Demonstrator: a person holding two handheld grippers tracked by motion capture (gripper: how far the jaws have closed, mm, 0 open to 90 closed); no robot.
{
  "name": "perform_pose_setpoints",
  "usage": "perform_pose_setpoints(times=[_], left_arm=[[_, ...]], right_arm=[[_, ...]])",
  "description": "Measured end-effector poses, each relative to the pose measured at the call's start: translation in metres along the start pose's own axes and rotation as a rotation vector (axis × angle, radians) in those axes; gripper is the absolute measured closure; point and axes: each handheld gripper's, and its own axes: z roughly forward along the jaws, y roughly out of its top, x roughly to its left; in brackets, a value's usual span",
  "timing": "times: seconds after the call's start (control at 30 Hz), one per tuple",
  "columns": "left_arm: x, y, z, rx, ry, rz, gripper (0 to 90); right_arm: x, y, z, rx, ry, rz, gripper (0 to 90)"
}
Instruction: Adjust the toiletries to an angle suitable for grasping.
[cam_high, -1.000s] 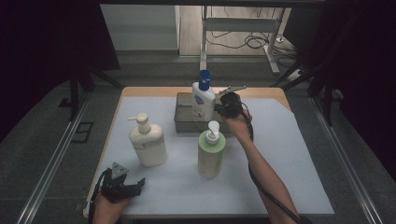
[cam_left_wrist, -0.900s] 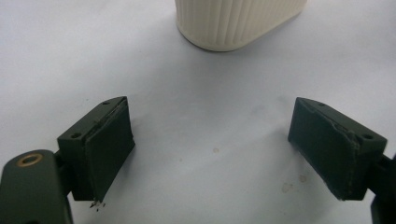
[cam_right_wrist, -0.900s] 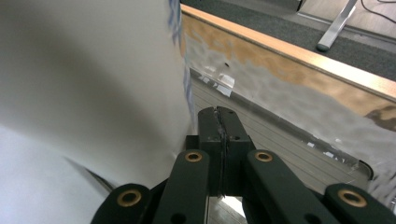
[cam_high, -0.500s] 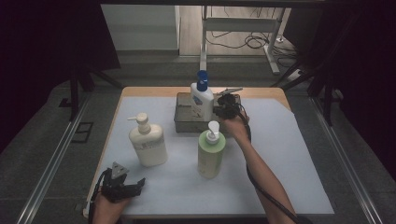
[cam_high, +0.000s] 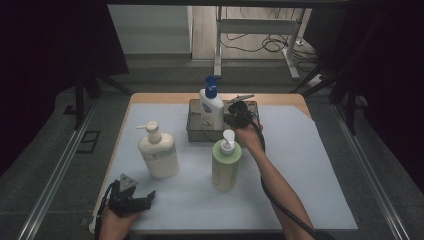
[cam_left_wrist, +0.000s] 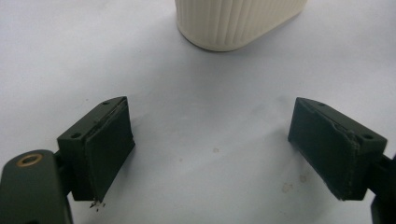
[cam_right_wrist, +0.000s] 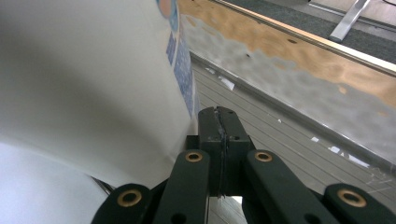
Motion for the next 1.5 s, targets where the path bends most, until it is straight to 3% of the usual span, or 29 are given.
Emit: perform_pose_setpoints(times=[1.5], left_arm=[[0.000, 0.000, 0.000, 0.000, -0.001, 0.000, 13.3]], right_arm=[[0.029, 0.010, 0.026, 0.042, 0.059, -0.052, 89.0]])
